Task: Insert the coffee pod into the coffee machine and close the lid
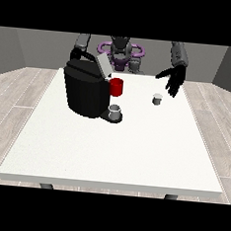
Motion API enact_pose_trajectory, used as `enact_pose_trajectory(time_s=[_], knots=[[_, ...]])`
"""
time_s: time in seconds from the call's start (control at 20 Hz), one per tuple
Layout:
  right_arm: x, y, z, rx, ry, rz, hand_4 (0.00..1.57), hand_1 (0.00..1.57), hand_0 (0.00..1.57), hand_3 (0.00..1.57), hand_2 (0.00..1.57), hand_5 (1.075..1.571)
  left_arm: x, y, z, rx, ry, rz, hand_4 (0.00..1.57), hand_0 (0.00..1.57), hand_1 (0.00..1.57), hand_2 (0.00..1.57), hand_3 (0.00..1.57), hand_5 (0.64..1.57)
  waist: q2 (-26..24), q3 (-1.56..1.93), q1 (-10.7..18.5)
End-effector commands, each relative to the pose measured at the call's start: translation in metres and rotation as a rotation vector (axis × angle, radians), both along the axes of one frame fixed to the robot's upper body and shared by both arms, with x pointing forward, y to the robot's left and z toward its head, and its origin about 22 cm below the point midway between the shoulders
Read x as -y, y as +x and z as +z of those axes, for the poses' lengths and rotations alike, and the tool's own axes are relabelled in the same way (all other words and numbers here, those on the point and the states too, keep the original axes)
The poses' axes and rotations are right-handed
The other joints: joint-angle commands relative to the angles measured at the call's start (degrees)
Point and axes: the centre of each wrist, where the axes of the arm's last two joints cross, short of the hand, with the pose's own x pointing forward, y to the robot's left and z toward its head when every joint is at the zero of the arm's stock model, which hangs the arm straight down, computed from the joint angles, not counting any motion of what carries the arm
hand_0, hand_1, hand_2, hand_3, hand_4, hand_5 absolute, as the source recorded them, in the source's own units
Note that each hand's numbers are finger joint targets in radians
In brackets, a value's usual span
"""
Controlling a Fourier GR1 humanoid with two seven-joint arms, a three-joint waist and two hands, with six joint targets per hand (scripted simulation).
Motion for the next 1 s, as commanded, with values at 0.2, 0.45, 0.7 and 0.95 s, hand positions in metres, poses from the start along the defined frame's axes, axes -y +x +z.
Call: enact_pose_trajectory(time_s=[0.2, 0.45, 0.7, 0.95], knots=[[0.017, 0.015, 0.000, -0.034, 0.030, 0.022, 0.00, 0.00, 0.00, 0.00, 0.00, 1.571, 0.013, 0.015, -0.024, -0.069, 0.115, -0.007, 0.00, 0.00, 0.00, 0.00, 0.00, 1.571, 2.04, 0.02, -0.46], [-0.015, 0.017, -0.013, -0.075, 0.015, 0.003, 0.00, 0.00, 0.00, 0.00, 0.00, 1.571, 0.028, 0.027, -0.033, -0.010, 0.183, -0.018, 0.00, 0.26, 0.26, 0.59, 0.25, 1.571, 1.79, 0.01, 1.66], [-0.010, 0.028, -0.004, -0.050, 0.001, 0.031, 0.00, 0.00, 0.00, 0.00, 0.00, 1.571, 0.029, 0.038, -0.031, 0.098, 0.279, -0.003, 0.30, 0.84, 0.84, 0.92, 0.76, 1.571, 3.97, -0.01, 0.41], [0.004, 0.025, -0.009, -0.111, -0.008, 0.054, 0.00, 0.00, 0.00, 0.00, 0.00, 1.571, 0.046, 0.032, -0.059, 0.025, 0.387, -0.022, 0.43, 0.94, 0.94, 1.04, 0.87, 1.571, 1.23, 0.00, -1.14]])
